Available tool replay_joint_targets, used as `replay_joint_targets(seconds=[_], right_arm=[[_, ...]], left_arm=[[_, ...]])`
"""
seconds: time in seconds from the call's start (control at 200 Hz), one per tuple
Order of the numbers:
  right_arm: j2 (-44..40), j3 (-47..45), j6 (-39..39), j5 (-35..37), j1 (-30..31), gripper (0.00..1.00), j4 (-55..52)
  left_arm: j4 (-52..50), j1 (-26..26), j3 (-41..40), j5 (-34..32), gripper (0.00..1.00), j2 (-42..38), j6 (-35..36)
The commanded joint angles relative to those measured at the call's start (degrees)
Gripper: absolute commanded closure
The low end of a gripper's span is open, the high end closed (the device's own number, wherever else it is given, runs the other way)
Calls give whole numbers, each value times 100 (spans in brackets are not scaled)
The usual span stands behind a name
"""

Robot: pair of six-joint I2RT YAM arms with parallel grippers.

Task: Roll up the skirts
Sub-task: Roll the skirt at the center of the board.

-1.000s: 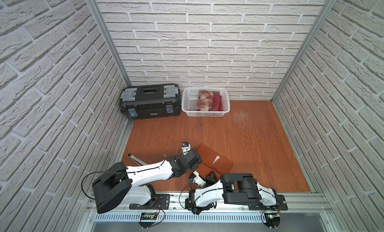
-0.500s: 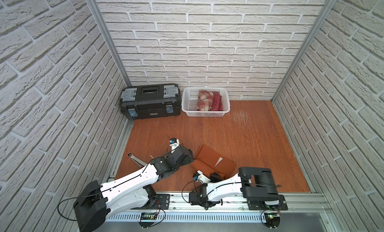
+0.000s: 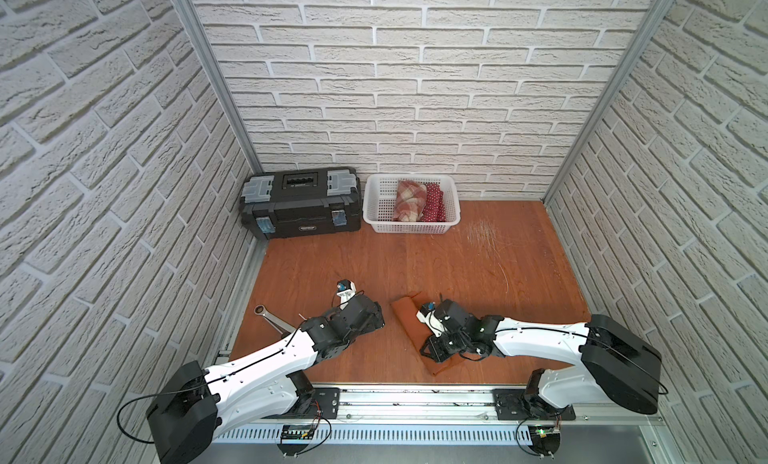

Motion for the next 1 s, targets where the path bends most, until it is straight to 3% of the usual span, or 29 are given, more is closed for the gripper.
replay_joint_targets(seconds=[0.0, 0.115, 0.345, 0.595, 0.825, 0.895, 0.995], right_arm=[[62, -645, 863, -1724, -595, 98, 1920], [209, -931, 1185, -1882, -881, 98, 2360], [188, -1578, 1693, -1305, -1046, 98, 2718], [1117, -1825, 1933, -1365, -1095, 98, 3841], [1296, -1679, 1578, -1207, -1094, 98, 3369], [1151, -1646, 1439, -1144, -1090, 98, 3051], [806, -1630, 1232, -934, -1095, 95, 2492]], left_arm=[[707, -84, 15, 112, 2, 299, 81], [1157, -126, 131, 266, 2, 734, 75], [2124, -387, 348, 438, 2, 1672, -159], [3546, -583, 460, 672, 2, 2572, -310], [4584, -537, 590, 1003, 2, 3817, -92], [4693, -502, 682, 1135, 11, 4156, -95], [5017, -442, 708, 1398, 41, 4488, -116]])
